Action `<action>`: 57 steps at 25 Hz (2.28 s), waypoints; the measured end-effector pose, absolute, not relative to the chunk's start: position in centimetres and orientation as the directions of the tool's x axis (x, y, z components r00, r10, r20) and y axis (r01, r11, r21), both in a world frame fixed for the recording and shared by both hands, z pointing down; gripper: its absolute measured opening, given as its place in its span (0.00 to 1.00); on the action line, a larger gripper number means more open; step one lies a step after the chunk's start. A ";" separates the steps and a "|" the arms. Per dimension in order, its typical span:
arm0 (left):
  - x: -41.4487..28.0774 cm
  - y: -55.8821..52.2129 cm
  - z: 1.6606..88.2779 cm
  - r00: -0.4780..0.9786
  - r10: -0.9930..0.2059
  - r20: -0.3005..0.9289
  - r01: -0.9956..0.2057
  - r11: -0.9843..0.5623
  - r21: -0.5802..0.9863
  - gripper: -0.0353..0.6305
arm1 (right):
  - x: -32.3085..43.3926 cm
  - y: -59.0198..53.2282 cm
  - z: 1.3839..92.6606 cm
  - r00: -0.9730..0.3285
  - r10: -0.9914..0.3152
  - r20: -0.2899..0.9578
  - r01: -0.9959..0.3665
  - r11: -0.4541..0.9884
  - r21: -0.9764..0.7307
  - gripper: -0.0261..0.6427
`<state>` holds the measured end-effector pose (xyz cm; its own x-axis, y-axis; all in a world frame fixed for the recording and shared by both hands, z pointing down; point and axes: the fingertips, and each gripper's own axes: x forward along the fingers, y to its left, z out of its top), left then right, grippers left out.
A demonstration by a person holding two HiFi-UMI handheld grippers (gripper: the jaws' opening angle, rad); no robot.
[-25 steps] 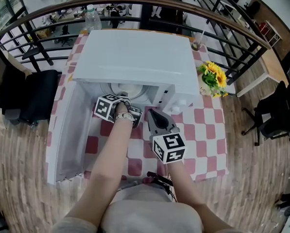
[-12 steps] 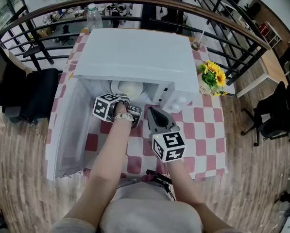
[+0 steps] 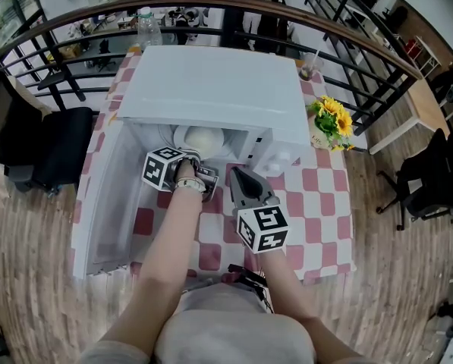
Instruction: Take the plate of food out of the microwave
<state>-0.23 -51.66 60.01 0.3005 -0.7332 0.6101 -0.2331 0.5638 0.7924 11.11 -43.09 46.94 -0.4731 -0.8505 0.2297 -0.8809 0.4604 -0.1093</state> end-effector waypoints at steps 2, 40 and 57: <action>-0.2 -51.6 59.9 0.308 -0.743 0.594 -0.221 0.551 0.805 0.12 | 11.1 -43.1 46.9 -0.474 -0.850 0.230 -0.880 0.461 -0.110 0.07; -0.6 -46.6 54.2 0.391 -0.897 0.204 -0.139 0.162 0.977 0.08 | 10.3 -39.8 44.3 -0.437 -0.883 0.173 -0.899 0.436 -0.046 0.07; -0.7 -41.6 52.0 0.411 -0.901 0.141 -0.138 0.091 0.986 0.08 | 9.5 -36.4 43.3 -0.415 -0.896 0.159 -0.908 0.418 -0.018 0.07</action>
<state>-0.67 -41.59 52.03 0.4108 -0.9008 0.1407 -0.1380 0.0911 0.9862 9.55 -36.43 43.30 -0.4150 -0.8958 0.1590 -0.9084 0.4177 -0.0178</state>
